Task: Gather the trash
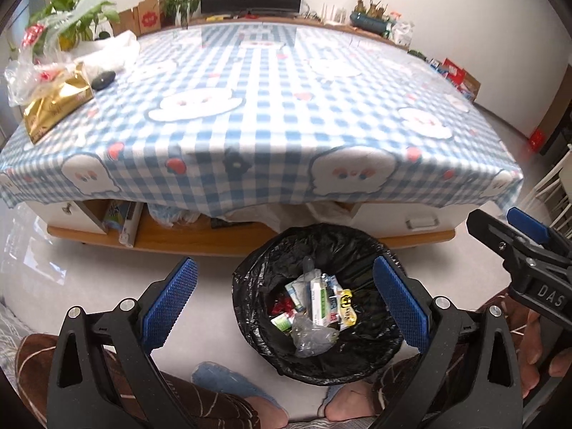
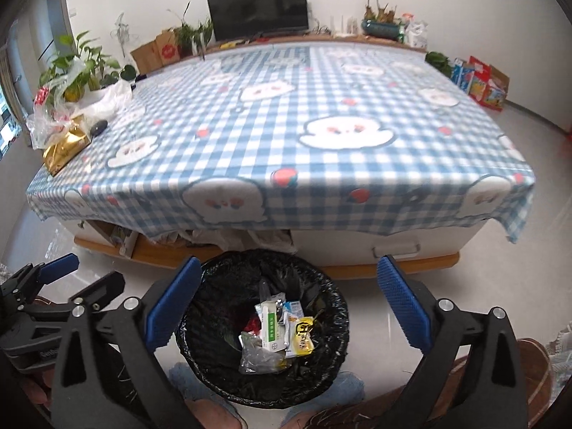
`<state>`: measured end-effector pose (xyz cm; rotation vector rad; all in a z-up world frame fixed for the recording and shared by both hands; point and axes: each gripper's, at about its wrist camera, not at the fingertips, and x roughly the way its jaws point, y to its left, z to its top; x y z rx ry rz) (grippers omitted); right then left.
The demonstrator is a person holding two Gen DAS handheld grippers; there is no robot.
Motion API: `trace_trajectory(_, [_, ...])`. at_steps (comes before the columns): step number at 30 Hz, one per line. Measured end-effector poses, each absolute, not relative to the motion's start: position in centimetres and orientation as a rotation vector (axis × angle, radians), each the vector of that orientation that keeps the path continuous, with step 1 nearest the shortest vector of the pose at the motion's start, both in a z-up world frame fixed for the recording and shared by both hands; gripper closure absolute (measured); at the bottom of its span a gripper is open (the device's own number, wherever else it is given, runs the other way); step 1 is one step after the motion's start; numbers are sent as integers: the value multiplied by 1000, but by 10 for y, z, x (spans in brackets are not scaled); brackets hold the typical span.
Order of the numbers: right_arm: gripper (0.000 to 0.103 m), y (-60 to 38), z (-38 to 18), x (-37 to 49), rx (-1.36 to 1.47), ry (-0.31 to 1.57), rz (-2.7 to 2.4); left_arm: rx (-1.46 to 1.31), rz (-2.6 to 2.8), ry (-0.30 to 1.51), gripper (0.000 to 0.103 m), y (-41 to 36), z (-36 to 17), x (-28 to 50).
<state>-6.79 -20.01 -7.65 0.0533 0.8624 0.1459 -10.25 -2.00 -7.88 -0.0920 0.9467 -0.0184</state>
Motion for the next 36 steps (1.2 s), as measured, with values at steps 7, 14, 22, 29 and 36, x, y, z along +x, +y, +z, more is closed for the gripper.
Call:
trace_trajectory(7, [8, -204, -49, -102, 5, 800, 123, -77, -2, 880, 6, -25, -42, -130])
trace_trajectory(14, [8, -200, -40, -118, -15, 779, 133, -61, 0, 854, 6, -30, -31, -138])
trace_trajectory(22, [8, -202, -41, -116, -4, 785, 127, -61, 4, 850, 6, -28, -30, -139])
trace_trajectory(29, [8, -204, -42, -114, 1, 788, 123, -51, 4, 851, 6, -29, -31, -138])
trace_trajectory(36, [8, -205, -43, -113, 3, 791, 123, -52, 2, 852, 6, -29, -32, -138])
